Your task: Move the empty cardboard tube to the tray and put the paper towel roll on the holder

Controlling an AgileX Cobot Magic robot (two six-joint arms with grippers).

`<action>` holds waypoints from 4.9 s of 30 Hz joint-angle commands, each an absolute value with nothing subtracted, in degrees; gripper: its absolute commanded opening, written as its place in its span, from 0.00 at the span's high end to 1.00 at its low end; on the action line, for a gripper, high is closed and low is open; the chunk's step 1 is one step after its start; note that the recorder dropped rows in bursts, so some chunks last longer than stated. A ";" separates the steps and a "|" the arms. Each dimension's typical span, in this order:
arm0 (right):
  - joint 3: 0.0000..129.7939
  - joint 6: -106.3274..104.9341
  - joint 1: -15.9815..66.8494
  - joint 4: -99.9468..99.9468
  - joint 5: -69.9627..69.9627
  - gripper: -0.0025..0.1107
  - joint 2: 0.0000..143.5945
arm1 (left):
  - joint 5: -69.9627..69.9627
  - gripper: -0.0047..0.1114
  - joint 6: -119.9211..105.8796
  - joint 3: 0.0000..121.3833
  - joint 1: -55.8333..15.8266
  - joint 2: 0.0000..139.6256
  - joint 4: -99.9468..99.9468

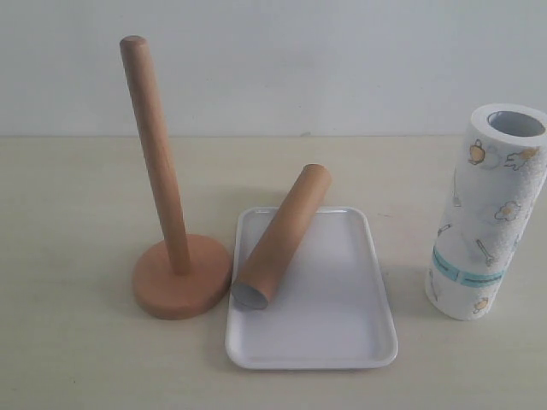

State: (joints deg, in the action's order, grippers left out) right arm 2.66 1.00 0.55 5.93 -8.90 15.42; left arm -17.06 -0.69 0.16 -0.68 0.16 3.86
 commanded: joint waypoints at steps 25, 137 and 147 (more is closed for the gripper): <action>0.00 17.10 0.58 -26.09 -37.52 0.05 46.57 | -17.20 0.92 -1.00 0.00 -0.56 0.00 3.65; 37.19 58.92 1.07 -58.11 -45.05 0.98 61.52 | -17.10 0.92 -1.00 0.00 -0.56 0.00 3.57; 55.44 59.47 20.30 -59.94 -31.81 0.98 67.46 | -17.10 0.92 -1.00 0.00 -0.56 0.00 3.57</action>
